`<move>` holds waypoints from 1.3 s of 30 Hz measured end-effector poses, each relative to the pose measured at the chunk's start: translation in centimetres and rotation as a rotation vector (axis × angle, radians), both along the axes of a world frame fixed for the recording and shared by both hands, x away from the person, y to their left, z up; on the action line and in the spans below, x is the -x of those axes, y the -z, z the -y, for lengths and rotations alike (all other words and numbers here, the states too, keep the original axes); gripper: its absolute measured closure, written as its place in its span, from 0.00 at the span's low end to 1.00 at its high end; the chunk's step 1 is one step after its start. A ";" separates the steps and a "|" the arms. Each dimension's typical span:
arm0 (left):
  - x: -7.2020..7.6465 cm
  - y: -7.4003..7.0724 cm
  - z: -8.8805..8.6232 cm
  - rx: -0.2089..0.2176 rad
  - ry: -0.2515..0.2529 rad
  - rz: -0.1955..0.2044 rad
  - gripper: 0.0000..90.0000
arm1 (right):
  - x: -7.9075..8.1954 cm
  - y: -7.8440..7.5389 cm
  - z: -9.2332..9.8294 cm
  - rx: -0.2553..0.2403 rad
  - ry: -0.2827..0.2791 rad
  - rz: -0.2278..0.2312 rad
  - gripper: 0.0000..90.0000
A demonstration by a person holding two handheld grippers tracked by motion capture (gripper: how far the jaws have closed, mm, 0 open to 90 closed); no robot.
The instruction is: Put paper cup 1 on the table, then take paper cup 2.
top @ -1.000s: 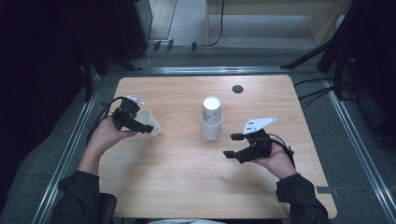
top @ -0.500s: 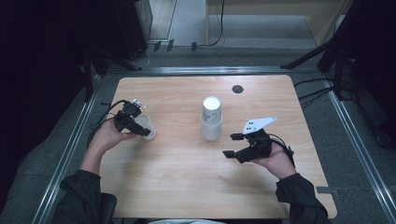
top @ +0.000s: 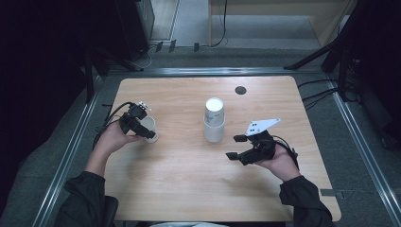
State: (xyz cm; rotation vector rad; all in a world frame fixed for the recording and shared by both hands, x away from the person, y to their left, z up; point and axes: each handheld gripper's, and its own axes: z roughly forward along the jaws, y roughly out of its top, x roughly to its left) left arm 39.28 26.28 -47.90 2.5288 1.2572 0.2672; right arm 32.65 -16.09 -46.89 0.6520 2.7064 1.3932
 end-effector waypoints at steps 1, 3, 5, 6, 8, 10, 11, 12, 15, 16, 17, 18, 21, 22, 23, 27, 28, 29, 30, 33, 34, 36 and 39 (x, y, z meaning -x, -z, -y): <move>0.0 0.0 0.0 0.003 0.002 -0.003 0.22 | 0.0 0.0 0.0 0.000 0.001 -0.001 0.29; 0.0 0.1 0.0 0.008 0.005 -0.008 0.21 | 0.0 0.0 0.0 0.000 0.001 -0.001 0.29; 0.0 0.1 0.1 0.013 0.001 -0.015 0.19 | 0.0 0.0 0.1 0.000 0.002 0.000 0.29; 0.0 0.1 0.1 0.017 0.002 -0.015 0.18 | 0.0 0.0 0.1 0.001 0.002 0.001 0.29; 0.0 0.1 0.1 0.018 0.002 -0.010 0.17 | 0.0 0.0 0.1 0.002 0.002 0.000 0.29; 0.0 0.0 0.1 0.020 -0.003 -0.006 0.15 | 0.0 0.0 0.1 0.003 0.002 -0.001 0.29; 0.0 0.0 0.1 0.022 -0.005 -0.002 0.14 | 0.0 0.0 0.1 0.003 0.002 -0.002 0.29; 0.0 -0.1 0.0 0.023 -0.007 -0.002 0.14 | 0.0 0.0 0.1 0.003 0.002 -0.002 0.29; 0.0 -0.2 -0.2 0.037 -0.021 -0.001 0.11 | 0.0 -0.1 0.1 0.002 0.001 -0.001 0.29; 0.0 -0.5 -0.4 0.056 -0.026 0.004 0.11 | 0.0 -0.1 0.1 0.000 0.001 -0.003 0.29; 0.1 -0.7 -0.5 0.066 -0.026 0.006 0.11 | 0.0 -0.1 0.1 0.000 0.002 -0.005 0.29; 0.1 -0.8 -0.6 0.074 -0.027 0.008 0.11 | 0.0 -0.1 0.1 -0.001 0.003 -0.006 0.29; 0.3 -1.6 -0.9 0.117 -0.032 0.023 0.11 | -0.1 -0.2 0.2 -0.002 0.007 -0.006 0.29; 0.4 -1.8 -1.0 0.131 -0.034 0.029 0.11 | -0.1 -0.2 0.3 -0.002 0.007 -0.004 0.29; 0.5 -2.1 -1.1 0.143 -0.036 0.036 0.11 | -0.1 -0.2 0.3 -0.004 0.008 -0.011 0.29; 0.9 -3.2 -1.5 0.189 -0.049 0.083 0.09 | -0.2 -0.3 0.4 -0.002 0.017 -0.018 0.29; 1.0 -3.4 -1.6 0.198 -0.055 0.095 0.09 | -0.3 -0.3 0.4 -0.002 0.017 -0.018 0.29; 1.0 -3.4 -1.6 0.198 -0.055 0.095 0.09 | -0.3 -0.3 0.4 -0.002 0.017 -0.018 0.29; 1.1 -3.9 -1.8 0.230 -0.059 0.103 0.09 | -0.3 -0.3 0.4 0.002 0.015 -0.021 0.29; 1.5 -4.6 -1.8 0.243 -0.057 0.117 0.09 | -0.4 -0.4 0.4 0.000 0.020 -0.023 0.29; 1.7 -4.8 -1.8 0.249 -0.055 0.123 0.09 | -0.5 -0.5 0.4 -0.002 0.017 -0.018 0.29; 1.9 -5.2 -1.8 0.263 -0.052 0.128 0.09 | -0.5 -0.6 0.5 0.000 0.018 -0.018 0.29; 2.4 -5.8 -1.6 0.285 -0.045 0.143 0.09 | -0.8 -0.6 0.5 0.013 0.021 -0.018 0.29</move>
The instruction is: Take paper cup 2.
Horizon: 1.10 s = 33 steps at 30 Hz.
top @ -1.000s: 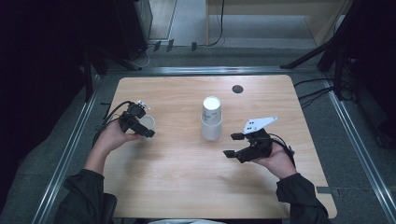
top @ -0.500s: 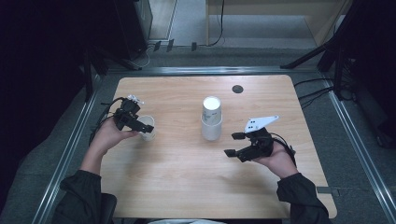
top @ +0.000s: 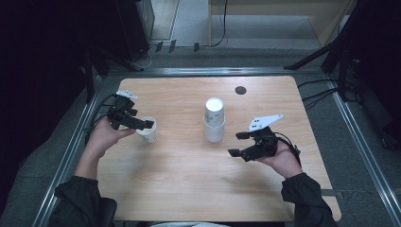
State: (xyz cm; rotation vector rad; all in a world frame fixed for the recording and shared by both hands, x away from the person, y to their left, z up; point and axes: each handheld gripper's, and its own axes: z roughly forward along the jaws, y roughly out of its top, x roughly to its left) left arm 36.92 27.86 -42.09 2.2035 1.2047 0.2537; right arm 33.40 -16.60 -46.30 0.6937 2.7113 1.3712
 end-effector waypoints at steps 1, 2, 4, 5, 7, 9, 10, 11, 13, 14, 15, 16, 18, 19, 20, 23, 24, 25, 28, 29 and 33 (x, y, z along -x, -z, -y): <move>0.1 -0.1 0.1 0.007 0.004 0.001 0.09 | -0.1 0.0 0.0 0.002 0.001 0.003 0.29; 0.3 -0.3 0.2 0.017 0.011 0.005 0.09 | -0.1 -0.1 0.0 0.001 0.002 0.004 0.29; 0.7 -0.6 0.5 0.031 0.022 0.010 0.09 | -0.3 -0.2 0.1 0.004 0.004 0.009 0.29; 0.8 -0.7 0.7 0.031 0.031 0.011 0.09 | -0.4 -0.3 0.2 0.004 0.005 0.012 0.29; 1.2 -1.0 0.9 0.040 0.034 0.016 0.09 | -0.6 -0.6 0.2 0.001 0.006 0.021 0.29; 1.5 -1.1 1.1 0.055 0.045 0.016 0.09 | -0.8 -0.8 0.3 0.001 0.012 0.026 0.29; 1.8 -1.2 1.3 0.051 0.052 0.022 0.09 | -1.0 -1.0 0.3 0.003 0.016 0.034 0.29; 1.9 -1.2 1.4 0.051 0.057 0.030 0.13 | -1.2 -1.2 0.3 0.010 0.023 0.033 0.30; 2.3 -1.2 1.6 0.055 0.078 0.035 0.15 | -1.6 -1.4 0.4 0.012 0.040 0.031 0.30; 2.6 -1.2 1.8 0.064 0.086 0.029 0.15 | -1.7 -1.5 0.5 0.014 0.043 0.032 0.31; 2.7 -1.1 1.9 0.065 0.091 0.025 0.15 | -1.9 -1.7 0.5 0.015 0.047 0.034 0.30; 3.0 -1.1 2.2 0.060 0.100 0.025 0.15 | -2.0 -1.8 0.5 0.018 0.048 0.034 0.30; 3.3 -1.0 2.5 0.066 0.110 0.024 0.15 | -2.3 -2.2 0.4 0.025 0.046 0.040 0.30; 3.6 -1.0 2.6 0.069 0.112 0.024 0.15 | -2.4 -2.4 0.3 0.023 0.042 0.045 0.31; 3.9 -1.0 2.8 0.075 0.116 0.024 0.15 | -2.5 -2.5 0.2 0.022 0.041 0.044 0.31; 4.6 -0.9 3.2 0.083 0.123 0.028 0.15 | -2.9 -3.3 -0.2 0.007 0.027 0.065 0.31; 4.8 -0.9 3.3 0.091 0.126 0.025 0.15 | -2.9 -3.5 -0.4 0.003 0.023 0.068 0.31; 5.1 -0.8 3.4 0.100 0.127 0.025 0.15 | -3.0 -3.7 -0.6 0.004 0.017 0.075 0.31; 5.8 -0.6 3.6 0.113 0.136 0.012 0.15 | -3.6 -4.3 -0.9 0.010 0.012 0.086 0.31; 5.9 -0.5 3.7 0.115 0.138 0.012 0.15 | -3.9 -4.5 -0.9 0.013 0.009 0.091 0.31; 6.8 0.0 4.2 0.130 0.142 0.013 0.15 | -4.8 -5.4 -1.0 0.000 -0.005 0.096 0.31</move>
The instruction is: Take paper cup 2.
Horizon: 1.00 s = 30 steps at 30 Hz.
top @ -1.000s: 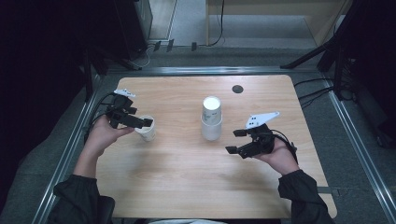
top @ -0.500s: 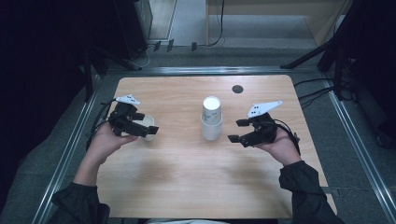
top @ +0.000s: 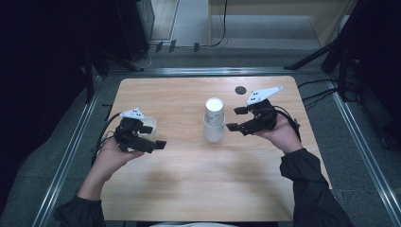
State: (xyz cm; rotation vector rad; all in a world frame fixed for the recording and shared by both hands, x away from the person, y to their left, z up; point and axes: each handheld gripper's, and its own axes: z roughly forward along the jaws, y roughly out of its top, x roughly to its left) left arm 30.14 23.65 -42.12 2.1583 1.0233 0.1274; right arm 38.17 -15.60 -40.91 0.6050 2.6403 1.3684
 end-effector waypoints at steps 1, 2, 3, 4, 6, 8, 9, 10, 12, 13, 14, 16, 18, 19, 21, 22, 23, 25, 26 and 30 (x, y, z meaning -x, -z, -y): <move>0.2 0.1 0.1 -0.002 0.001 0.000 0.15 | -0.3 -0.2 -0.1 0.000 -0.006 0.001 0.31; 0.3 0.3 0.3 0.004 0.000 -0.001 0.15 | -0.6 -0.4 -0.3 0.007 -0.011 0.002 0.31; 0.5 0.4 0.4 0.006 0.005 -0.001 0.15 | -0.9 -0.6 -0.5 0.021 -0.017 0.000 0.31; 0.7 0.5 0.6 0.011 0.007 0.000 0.15 | -1.3 -0.7 -0.7 0.036 -0.020 -0.001 0.31; 0.9 0.7 0.9 0.011 0.013 -0.001 0.15 | -2.0 -1.0 -1.3 0.069 -0.028 -0.004 0.31; 1.1 0.8 1.1 0.015 0.017 0.001 0.15 | -2.7 -1.3 -1.8 0.093 -0.040 -0.010 0.31; 1.3 1.0 1.3 0.024 0.018 0.002 0.15 | -3.0 -1.4 -2.1 0.106 -0.047 -0.011 0.30; 1.3 1.1 1.4 0.034 0.014 0.005 0.15 | -3.3 -1.5 -2.5 0.123 -0.053 -0.016 0.30; 1.5 1.5 1.9 0.076 0.008 0.006 0.15 | -3.8 -1.7 -3.0 0.152 -0.067 -0.018 0.29; 1.5 1.6 2.0 0.080 0.017 -0.003 0.15 | -4.1 -1.8 -3.3 0.169 -0.072 -0.015 0.29; 1.6 1.8 2.3 0.081 0.023 -0.006 0.15 | -4.2 -1.9 -3.6 0.179 -0.076 -0.016 0.29; 1.7 1.9 2.6 0.070 0.041 -0.006 0.15 | -4.5 -2.1 -4.2 0.198 -0.087 -0.021 0.28; 1.7 2.0 2.8 0.074 0.050 -0.009 0.15 | -4.8 -2.2 -4.9 0.225 -0.097 -0.025 0.28; 1.6 2.1 2.9 0.077 0.054 -0.015 0.15 | -4.9 -2.2 -5.1 0.235 -0.101 -0.026 0.28; 1.6 2.3 3.0 0.067 0.062 -0.017 0.15 | -5.0 -2.3 -5.8 0.264 -0.112 -0.020 0.28; 1.6 2.3 3.0 0.062 0.064 -0.018 0.15 | -4.9 -2.3 -6.2 0.280 -0.115 -0.013 0.28; 1.6 2.3 3.0 0.062 0.064 -0.018 0.15 | -4.9 -2.4 -6.4 0.288 -0.116 0.000 0.29; 1.7 2.5 3.2 0.061 0.078 -0.026 0.15 | -4.8 -2.5 -7.0 0.303 -0.131 0.014 0.30; 1.7 2.5 3.3 0.060 0.087 -0.033 0.16 | -4.9 -2.5 -7.3 0.307 -0.138 0.010 0.30; 1.8 2.8 3.8 0.041 0.124 -0.041 0.16 | -4.9 -2.7 -8.1 0.331 -0.144 0.020 0.34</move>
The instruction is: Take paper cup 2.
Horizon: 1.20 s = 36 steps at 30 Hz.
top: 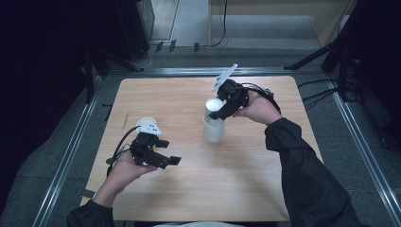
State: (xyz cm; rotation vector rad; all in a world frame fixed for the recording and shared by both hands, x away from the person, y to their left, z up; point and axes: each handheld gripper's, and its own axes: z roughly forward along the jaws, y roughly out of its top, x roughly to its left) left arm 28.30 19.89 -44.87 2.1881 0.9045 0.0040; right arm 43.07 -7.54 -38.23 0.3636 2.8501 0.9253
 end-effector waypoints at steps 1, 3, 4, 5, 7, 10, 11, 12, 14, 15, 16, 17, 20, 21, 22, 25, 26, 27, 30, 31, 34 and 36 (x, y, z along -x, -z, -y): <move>0.1 0.0 0.1 -0.003 0.007 0.005 0.16 | -0.1 -0.1 -0.1 0.002 -0.005 0.012 0.37; 0.0 0.0 0.1 -0.002 0.013 0.002 0.16 | 0.0 -0.2 -0.2 0.004 0.001 0.008 0.38; 0.1 0.0 0.3 0.001 0.017 0.001 0.16 | -0.2 -0.2 -0.2 0.003 -0.001 0.000 0.38; 0.1 0.1 0.3 -0.001 0.020 -0.001 0.16 | -0.2 -0.2 -0.2 0.003 -0.001 -0.004 0.38; 0.1 0.1 0.3 -0.005 0.022 -0.004 0.16 | -0.3 -0.3 -0.1 0.008 0.000 -0.004 0.38; 0.0 0.2 0.3 -0.005 0.023 -0.004 0.16 | -0.2 -0.5 -0.2 0.018 0.000 -0.006 0.38; 0.0 0.1 0.3 -0.004 0.020 -0.001 0.16 | -0.2 -0.6 -0.2 0.018 0.002 -0.009 0.38; 0.0 0.1 0.3 0.000 0.020 -0.002 0.16 | -0.2 -0.7 -0.2 0.017 -0.002 -0.008 0.38; 0.0 0.1 0.2 0.002 0.022 -0.002 0.16 | -0.2 -0.7 -0.2 0.015 0.001 -0.007 0.38; 0.1 0.0 0.1 -0.001 0.022 0.005 0.16 | -0.2 -1.0 -0.2 0.018 0.001 -0.009 0.38; 0.0 0.0 0.1 -0.001 0.022 0.005 0.16 | -0.2 -1.1 -0.2 0.016 0.000 -0.007 0.38; 0.0 -0.1 -0.1 0.006 0.014 0.009 0.16 | -0.1 -1.3 -0.2 0.014 0.001 -0.011 0.38; -0.1 -0.2 -0.2 0.025 0.009 0.007 0.16 | -0.1 -2.0 -0.1 0.010 0.004 -0.011 0.39; -0.1 -0.2 -0.2 0.027 0.010 0.009 0.16 | 0.0 -2.2 0.0 0.009 0.005 -0.013 0.39; -0.2 -0.2 -0.2 0.026 0.014 0.009 0.16 | 0.0 -2.5 0.0 0.009 0.008 -0.016 0.39; -0.4 -0.2 0.0 0.029 0.030 0.009 0.16 | 0.2 -3.3 0.1 -0.002 0.021 -0.020 0.39; -0.5 -0.1 0.1 0.032 0.028 0.011 0.16 | 0.2 -3.6 0.1 -0.005 0.023 -0.021 0.39; -0.6 -0.1 0.1 0.033 0.031 0.012 0.16 | 0.3 -3.8 0.2 -0.007 0.020 -0.015 0.39; -0.9 -0.2 0.3 0.045 0.040 0.015 0.16 | 0.6 -4.7 0.2 -0.011 0.031 -0.008 0.39; -0.9 -0.2 0.4 0.048 0.043 0.017 0.16 | 0.7 -5.0 0.3 -0.013 0.034 -0.007 0.39; -1.2 -0.4 0.7 0.048 0.056 0.029 0.16 | 1.2 -6.0 0.3 -0.014 0.041 0.010 0.39; -1.4 -0.6 0.6 0.049 0.071 0.041 0.16 | 1.7 -6.9 0.4 -0.017 0.047 0.027 0.39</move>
